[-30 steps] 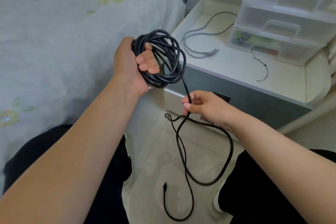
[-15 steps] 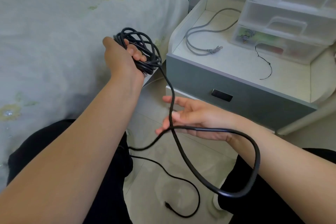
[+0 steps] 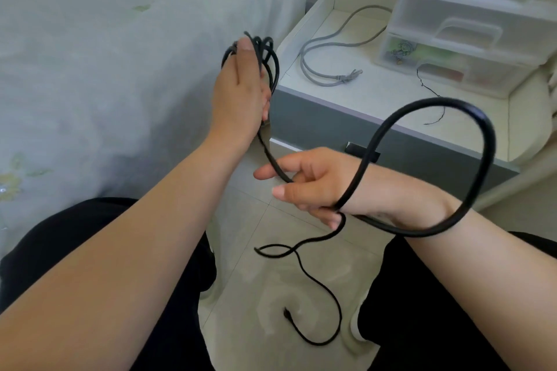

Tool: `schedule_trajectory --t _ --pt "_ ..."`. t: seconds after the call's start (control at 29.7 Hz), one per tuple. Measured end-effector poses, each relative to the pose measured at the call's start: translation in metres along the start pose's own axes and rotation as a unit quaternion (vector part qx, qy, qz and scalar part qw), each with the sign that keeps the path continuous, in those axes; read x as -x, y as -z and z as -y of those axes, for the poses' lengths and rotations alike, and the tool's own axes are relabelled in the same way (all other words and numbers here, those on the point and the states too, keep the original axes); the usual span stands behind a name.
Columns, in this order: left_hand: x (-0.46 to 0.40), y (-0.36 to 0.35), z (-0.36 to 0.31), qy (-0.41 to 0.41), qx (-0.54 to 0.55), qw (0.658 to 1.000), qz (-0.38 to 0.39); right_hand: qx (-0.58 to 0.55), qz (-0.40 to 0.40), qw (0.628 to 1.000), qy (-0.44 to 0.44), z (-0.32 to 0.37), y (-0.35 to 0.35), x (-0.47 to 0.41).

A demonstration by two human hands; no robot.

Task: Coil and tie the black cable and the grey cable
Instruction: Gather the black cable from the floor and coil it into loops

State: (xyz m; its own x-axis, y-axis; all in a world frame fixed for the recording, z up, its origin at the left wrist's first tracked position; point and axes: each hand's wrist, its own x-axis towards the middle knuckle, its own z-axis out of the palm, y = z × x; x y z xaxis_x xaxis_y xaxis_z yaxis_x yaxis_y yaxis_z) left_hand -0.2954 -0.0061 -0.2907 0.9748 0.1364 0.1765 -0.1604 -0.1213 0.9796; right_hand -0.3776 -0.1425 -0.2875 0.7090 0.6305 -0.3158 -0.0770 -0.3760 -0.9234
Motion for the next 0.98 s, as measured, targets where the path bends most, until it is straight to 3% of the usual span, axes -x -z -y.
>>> schedule_trajectory --t 0.17,0.3,0.64,0.87,0.98 --pt "0.009 -0.011 0.012 0.012 -0.113 0.988 0.102 -0.017 -0.005 1.0 0.008 0.0 0.026 0.005" --pt "0.02 -0.019 0.015 0.042 -0.1 0.983 0.148 -0.063 0.055 0.996 0.03 -0.004 0.033 0.005" --pt "0.035 -0.014 0.007 0.082 -0.054 0.965 0.243 -0.189 0.074 0.978 0.04 -0.016 0.057 0.007" --pt "0.039 -0.009 0.006 0.09 -0.063 0.907 0.407 -0.356 0.113 0.926 -0.059 -0.026 0.074 0.001" --pt "0.032 -0.003 0.007 0.071 -0.153 0.873 0.457 -0.436 0.164 0.882 -0.079 -0.035 0.08 -0.002"
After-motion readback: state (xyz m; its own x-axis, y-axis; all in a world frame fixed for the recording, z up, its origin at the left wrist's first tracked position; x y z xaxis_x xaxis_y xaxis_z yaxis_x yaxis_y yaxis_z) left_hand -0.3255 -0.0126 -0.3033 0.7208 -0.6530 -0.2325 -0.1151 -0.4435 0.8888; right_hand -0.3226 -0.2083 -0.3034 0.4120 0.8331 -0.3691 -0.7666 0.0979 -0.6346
